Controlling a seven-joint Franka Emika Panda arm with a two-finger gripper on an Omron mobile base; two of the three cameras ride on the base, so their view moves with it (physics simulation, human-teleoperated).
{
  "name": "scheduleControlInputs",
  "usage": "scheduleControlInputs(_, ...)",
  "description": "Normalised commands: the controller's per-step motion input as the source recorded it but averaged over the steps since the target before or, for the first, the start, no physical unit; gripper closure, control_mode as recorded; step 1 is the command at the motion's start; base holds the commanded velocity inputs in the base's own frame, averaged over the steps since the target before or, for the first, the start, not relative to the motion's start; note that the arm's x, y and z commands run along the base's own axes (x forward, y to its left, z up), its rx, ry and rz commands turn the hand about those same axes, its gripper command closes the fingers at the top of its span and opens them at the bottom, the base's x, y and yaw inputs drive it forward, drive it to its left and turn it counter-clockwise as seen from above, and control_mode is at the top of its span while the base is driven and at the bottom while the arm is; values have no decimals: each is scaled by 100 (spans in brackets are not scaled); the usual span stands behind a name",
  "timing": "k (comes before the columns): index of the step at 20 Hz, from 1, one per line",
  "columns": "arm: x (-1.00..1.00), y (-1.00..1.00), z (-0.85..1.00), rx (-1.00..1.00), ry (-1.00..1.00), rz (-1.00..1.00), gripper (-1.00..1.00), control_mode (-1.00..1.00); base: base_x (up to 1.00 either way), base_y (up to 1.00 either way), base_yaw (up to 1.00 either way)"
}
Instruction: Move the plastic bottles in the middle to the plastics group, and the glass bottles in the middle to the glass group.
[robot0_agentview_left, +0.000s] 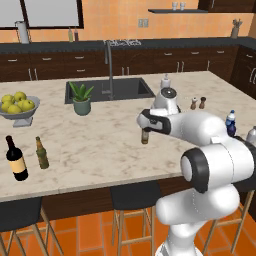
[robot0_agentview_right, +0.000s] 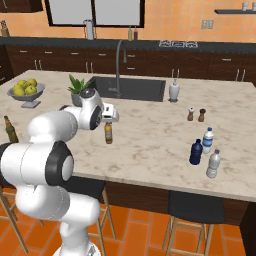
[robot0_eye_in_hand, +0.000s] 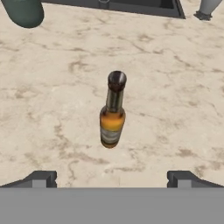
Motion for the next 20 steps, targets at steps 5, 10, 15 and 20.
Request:
scheduleControlInputs(5,11,0,-51,0,-3,0,-100,-100,0,0,0)
scheduleControlInputs(10,19,0,-23,0,-3,0,-100,-100,0,0,0)
scheduleControlInputs(15,19,0,0,0,-1,0,-100,-100,0,0,0)
scheduleControlInputs(20,29,0,-3,0,0,0,-100,-100,0,0,0)
